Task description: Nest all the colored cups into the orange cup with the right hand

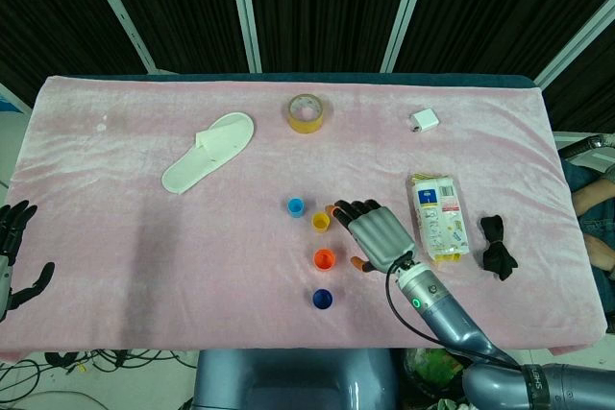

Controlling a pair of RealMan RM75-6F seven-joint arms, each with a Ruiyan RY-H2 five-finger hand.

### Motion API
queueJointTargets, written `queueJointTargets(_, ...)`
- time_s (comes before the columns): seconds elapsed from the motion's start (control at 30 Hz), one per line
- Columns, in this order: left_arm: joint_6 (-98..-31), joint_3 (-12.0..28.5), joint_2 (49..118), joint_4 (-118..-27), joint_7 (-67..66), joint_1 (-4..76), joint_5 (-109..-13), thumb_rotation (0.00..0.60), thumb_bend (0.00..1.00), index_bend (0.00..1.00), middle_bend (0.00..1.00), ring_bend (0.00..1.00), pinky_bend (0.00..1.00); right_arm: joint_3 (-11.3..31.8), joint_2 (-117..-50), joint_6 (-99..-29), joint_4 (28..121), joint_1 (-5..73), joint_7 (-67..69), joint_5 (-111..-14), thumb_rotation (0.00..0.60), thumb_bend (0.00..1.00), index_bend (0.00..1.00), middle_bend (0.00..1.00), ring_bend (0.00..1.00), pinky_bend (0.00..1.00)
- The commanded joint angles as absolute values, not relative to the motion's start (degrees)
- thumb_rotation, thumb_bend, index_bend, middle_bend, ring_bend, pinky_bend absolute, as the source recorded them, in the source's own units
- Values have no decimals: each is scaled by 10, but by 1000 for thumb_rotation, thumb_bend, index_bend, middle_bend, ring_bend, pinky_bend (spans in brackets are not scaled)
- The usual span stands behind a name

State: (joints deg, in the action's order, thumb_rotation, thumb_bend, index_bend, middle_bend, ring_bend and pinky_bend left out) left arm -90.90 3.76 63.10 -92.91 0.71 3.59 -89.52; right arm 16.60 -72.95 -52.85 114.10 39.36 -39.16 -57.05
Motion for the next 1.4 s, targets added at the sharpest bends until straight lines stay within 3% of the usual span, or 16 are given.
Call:
queueJointTargets(0.03, -909, 36, 631, -929, 4, 36, -895, 600, 342, 60, 46, 0, 0, 175, -713, -514, 1123, 410, -362, -558, 600, 154, 160, 138, 201, 234)
queueJointTargets(0.5, -911, 35, 631, -924, -1, 35, -893, 600, 342, 60, 46, 0, 0, 153, -695, -530, 1117, 429, -331, -549, 600, 155, 155, 142, 201, 234)
queueJointTargets(0.97, -917, 32, 630, -928, -13, 28, -891, 600, 342, 58, 46, 0, 0, 113, -687, -587, 1180, 422, -348, -573, 600, 155, 157, 167, 201, 240)
queueJointTargets(1.2, -906, 32, 629, -937, -26, 28, -879, 600, 342, 54, 46, 0, 0, 25, -693, -637, 1248, 373, -391, -630, 600, 154, 157, 190, 201, 240)
queueJointTargets(1.4, -907, 33, 629, -938, -29, 28, -877, 600, 342, 54, 46, 0, 0, -25, -745, -670, 1230, 340, -420, -688, 600, 155, 160, 218, 201, 240)
